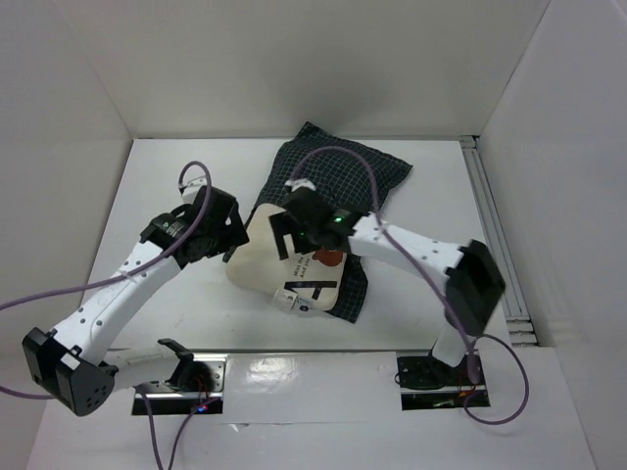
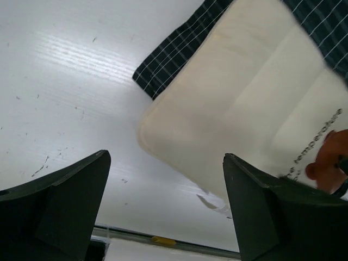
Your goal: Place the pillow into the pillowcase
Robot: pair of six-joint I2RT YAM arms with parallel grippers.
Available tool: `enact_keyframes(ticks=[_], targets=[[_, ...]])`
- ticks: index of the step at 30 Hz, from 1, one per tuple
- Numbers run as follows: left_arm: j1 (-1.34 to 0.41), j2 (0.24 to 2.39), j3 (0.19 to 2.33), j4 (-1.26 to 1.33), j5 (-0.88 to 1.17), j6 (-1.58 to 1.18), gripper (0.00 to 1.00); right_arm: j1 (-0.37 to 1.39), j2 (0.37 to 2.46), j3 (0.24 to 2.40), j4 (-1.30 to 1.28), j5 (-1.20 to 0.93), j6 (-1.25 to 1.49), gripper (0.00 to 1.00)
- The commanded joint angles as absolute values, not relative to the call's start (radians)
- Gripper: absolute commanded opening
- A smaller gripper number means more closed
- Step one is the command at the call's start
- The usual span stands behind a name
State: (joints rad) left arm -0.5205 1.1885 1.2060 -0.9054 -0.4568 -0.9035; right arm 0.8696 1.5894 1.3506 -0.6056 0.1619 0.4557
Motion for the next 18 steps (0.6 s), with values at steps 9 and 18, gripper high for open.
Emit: enact_keyframes(ticks=[9, 18], targets=[[-0.439, 0.993, 0.95, -0.758, -0.242, -0.736, 0.97, 0.914, 1.861, 1.355, -0.463, 0.23, 0.509, 0.0], [-0.439, 0.954, 0.764, -0.534, 0.018, -0.715, 0.96, 0.812, 1.408, 1.063, -0.636, 0.334, 0.459, 0.0]])
